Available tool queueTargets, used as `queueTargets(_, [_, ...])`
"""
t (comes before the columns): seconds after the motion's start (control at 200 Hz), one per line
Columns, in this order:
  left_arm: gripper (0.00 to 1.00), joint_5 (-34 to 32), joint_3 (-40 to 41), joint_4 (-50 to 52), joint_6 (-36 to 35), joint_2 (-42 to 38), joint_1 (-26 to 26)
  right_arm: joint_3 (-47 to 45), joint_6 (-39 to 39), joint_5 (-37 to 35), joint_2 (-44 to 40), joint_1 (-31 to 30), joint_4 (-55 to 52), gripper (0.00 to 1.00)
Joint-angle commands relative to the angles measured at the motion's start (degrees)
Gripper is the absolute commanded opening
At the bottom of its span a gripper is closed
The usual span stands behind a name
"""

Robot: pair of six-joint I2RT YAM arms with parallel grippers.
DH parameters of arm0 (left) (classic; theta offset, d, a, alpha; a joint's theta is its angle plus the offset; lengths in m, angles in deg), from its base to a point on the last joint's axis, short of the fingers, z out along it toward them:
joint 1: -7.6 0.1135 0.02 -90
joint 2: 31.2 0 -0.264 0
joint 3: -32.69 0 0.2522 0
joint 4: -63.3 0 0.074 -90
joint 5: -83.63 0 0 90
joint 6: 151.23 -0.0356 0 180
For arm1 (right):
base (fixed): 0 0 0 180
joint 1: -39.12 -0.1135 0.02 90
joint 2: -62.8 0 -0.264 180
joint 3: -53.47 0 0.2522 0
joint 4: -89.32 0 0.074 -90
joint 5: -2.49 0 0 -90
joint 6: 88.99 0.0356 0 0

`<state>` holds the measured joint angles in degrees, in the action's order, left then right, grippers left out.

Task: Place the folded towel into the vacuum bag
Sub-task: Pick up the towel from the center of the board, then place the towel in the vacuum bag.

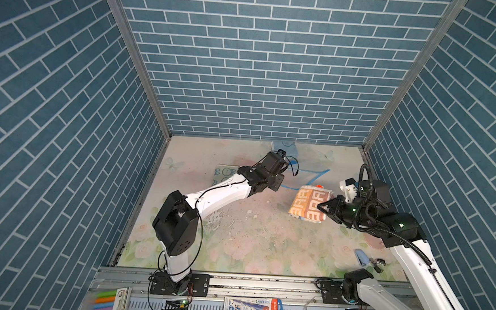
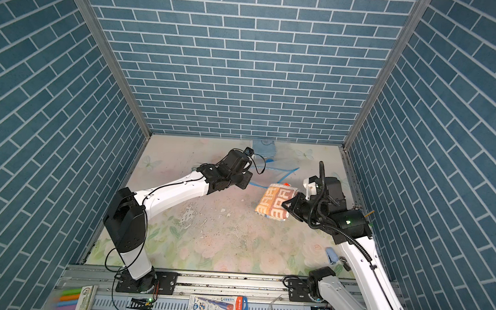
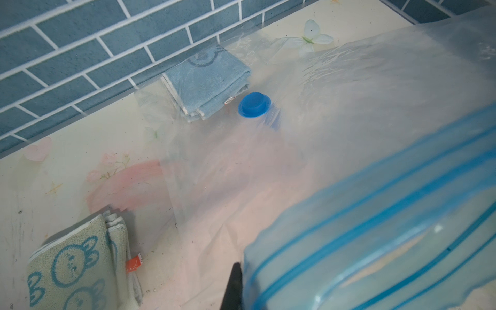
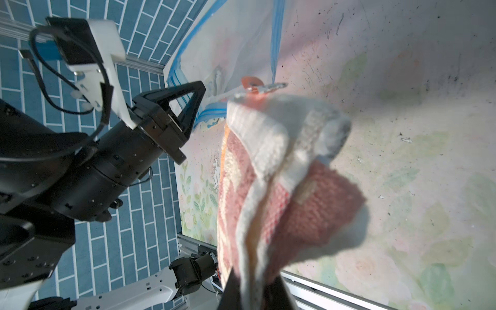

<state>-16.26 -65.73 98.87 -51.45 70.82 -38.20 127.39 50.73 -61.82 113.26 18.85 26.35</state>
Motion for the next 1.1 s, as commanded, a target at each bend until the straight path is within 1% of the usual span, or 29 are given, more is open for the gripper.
queueTargets(0.0, [0.00,-0.41,-0.88,-0.22,0.73,0.25,-0.69,1.27,2.88,0.30,1.20,0.88,5.34,0.00])
queueTargets(0.18, [0.00,-0.13,0.45,-0.44,1.42,-0.30,-1.44,0.36,5.47,1.91,2.45,2.66,9.94,0.00])
queueTargets(0.335, [0.00,0.55,0.17,0.51,1.98,-0.75,-2.18,-2.00,9.18,3.08,3.49,4.48,15.11,0.00])
queueTargets(0.465, [0.00,1.58,-0.82,2.54,3.88,-1.04,-2.45,-3.43,11.84,3.51,4.99,4.92,18.64,0.00])
queueTargets(0.675, [0.00,2.42,-2.84,4.36,5.42,-0.62,-3.24,-2.61,12.11,5.58,6.64,5.20,18.59,0.00])
queueTargets(0.795, [0.00,2.42,-3.82,4.56,5.84,-0.41,-3.83,-2.94,13.35,4.10,6.72,5.49,19.24,0.00])
queueTargets(1.095, [0.00,1.41,-5.01,6.44,7.94,-0.77,-6.03,-5.27,19.92,-2.05,8.67,5.66,27.32,0.00])
